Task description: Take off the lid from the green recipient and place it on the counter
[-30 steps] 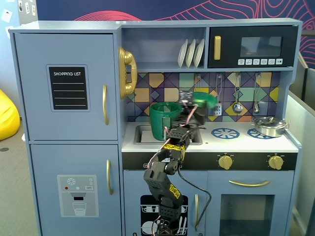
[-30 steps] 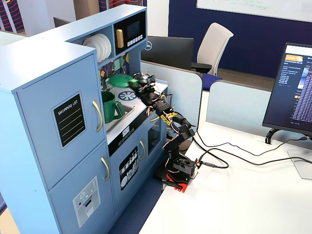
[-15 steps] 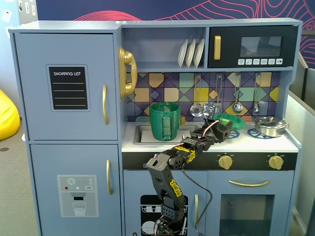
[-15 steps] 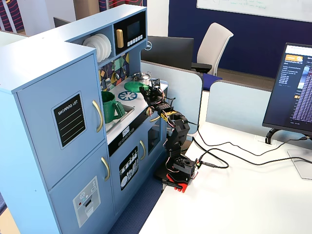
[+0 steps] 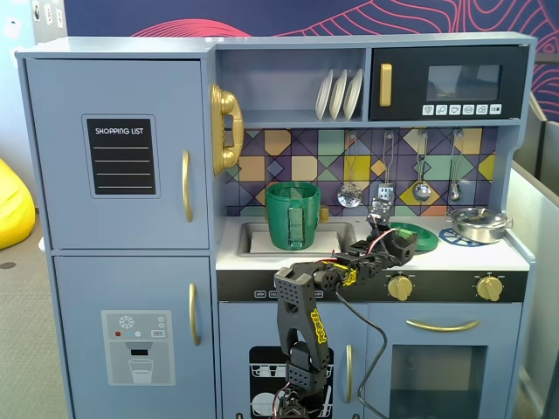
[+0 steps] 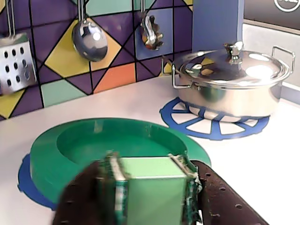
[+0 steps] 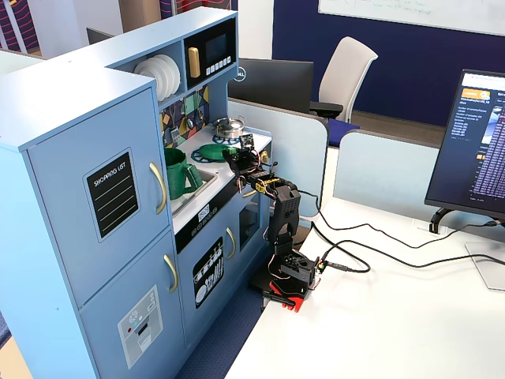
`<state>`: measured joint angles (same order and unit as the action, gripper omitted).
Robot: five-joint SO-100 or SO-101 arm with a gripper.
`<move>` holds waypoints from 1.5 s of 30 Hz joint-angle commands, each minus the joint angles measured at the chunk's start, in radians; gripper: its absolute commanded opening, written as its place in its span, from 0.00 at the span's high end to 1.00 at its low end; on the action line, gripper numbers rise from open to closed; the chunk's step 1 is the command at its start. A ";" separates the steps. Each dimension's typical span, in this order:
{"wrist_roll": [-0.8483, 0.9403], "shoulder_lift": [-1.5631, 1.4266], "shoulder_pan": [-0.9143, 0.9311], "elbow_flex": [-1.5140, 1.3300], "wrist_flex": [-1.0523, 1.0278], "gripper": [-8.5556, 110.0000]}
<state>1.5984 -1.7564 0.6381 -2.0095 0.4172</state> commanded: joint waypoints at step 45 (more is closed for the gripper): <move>-0.078 -1.342 -0.575 -0.954 -1.519 0.83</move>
<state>1.5831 -3.0557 0.1012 -2.9054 -1.1137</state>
